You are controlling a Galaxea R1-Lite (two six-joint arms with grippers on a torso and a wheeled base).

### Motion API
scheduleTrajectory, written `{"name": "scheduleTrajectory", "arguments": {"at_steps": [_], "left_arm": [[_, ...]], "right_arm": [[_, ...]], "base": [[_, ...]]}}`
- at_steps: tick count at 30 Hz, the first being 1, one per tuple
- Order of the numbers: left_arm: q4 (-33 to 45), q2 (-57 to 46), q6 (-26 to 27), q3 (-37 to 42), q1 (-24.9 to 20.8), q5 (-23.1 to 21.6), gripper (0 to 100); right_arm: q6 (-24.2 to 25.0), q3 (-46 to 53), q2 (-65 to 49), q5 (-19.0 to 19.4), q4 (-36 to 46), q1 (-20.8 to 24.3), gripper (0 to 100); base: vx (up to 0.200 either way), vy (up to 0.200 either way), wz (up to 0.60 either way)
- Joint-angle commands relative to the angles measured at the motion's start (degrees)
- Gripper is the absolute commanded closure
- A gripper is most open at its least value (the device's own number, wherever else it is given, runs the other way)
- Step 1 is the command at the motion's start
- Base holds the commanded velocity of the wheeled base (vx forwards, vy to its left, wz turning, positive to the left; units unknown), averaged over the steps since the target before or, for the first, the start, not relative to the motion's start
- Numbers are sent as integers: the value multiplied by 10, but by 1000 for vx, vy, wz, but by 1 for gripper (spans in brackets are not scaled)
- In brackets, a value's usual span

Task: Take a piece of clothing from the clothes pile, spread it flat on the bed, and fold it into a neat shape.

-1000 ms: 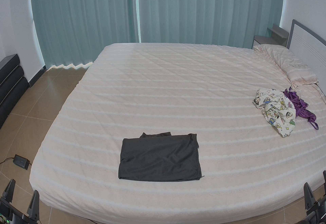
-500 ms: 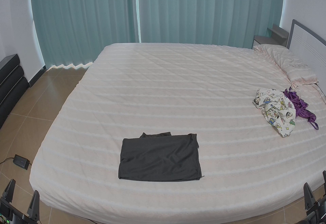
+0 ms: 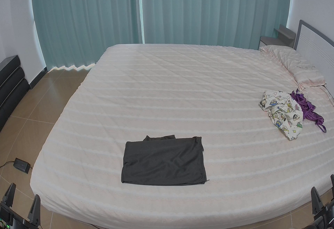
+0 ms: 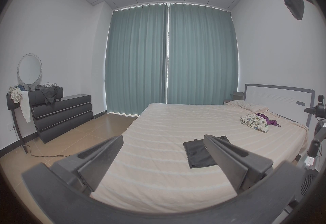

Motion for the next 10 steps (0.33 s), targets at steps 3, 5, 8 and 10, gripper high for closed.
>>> {"name": "scheduleTrajectory", "arguments": {"at_steps": [3,5,8,10], "left_arm": [[0,-2,0,9,0,0,0],[-1,-2,0,9,0,0,0],[0,-3,0,9,0,0,0],[0,-2,0,9,0,0,0]], "right_arm": [[0,7,-6,0,0,0,0],[1,8,-6,0,0,0,0],[1,7,-6,0,0,0,0],[1,7,-6,0,0,0,0]], "base": [[0,0,0],[0,0,0],[0,0,0],[0,0,0]]}}
